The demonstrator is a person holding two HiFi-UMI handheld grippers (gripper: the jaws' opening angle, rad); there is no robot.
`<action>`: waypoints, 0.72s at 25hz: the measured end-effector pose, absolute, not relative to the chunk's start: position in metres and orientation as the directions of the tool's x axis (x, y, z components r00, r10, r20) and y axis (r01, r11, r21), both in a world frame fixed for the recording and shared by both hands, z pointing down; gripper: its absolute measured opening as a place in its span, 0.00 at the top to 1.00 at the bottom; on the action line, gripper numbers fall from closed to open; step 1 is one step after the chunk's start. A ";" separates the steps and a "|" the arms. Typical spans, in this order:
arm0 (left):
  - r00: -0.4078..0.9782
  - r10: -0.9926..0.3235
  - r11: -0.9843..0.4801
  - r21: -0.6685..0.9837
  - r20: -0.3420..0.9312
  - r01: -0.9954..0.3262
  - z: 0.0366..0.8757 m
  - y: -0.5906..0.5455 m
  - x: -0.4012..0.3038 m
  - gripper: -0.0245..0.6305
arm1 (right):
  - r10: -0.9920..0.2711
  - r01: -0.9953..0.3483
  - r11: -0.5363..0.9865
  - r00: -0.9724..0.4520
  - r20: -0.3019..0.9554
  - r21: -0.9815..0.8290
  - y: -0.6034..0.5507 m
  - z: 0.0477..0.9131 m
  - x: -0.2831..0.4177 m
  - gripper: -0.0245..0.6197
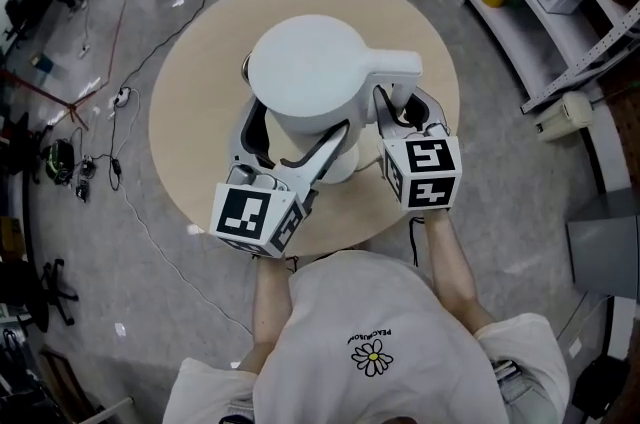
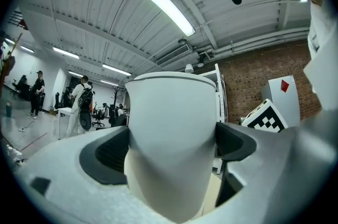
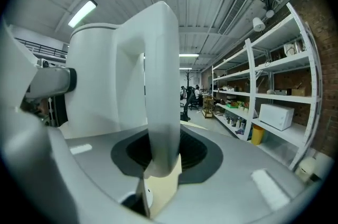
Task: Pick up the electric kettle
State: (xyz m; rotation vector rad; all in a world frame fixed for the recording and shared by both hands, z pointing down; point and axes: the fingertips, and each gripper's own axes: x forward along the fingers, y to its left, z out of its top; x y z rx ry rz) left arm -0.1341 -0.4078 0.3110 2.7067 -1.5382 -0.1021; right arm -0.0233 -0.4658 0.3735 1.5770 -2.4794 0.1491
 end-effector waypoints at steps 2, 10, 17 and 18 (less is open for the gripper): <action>0.505 -0.861 -0.509 0.054 -0.063 -0.859 0.296 -0.403 -0.138 0.16 | -0.887 -0.901 0.433 -0.420 0.193 0.031 -0.462 0.356 -0.027 0.79; 0.501 -0.861 -0.505 0.038 -0.087 -0.862 0.276 -0.390 -0.140 0.16 | -0.889 -0.896 0.442 -0.431 0.152 0.041 -0.450 0.334 -0.030 0.80; 0.497 -0.863 -0.501 0.027 -0.091 -0.865 0.273 -0.388 -0.137 0.17 | -0.888 -0.894 0.448 -0.440 0.136 0.032 -0.447 0.332 -0.027 0.79; 0.496 -0.864 -0.500 0.027 -0.091 -0.866 0.273 -0.388 -0.137 0.17 | -0.887 -0.893 0.449 -0.441 0.134 0.031 -0.447 0.332 -0.027 0.80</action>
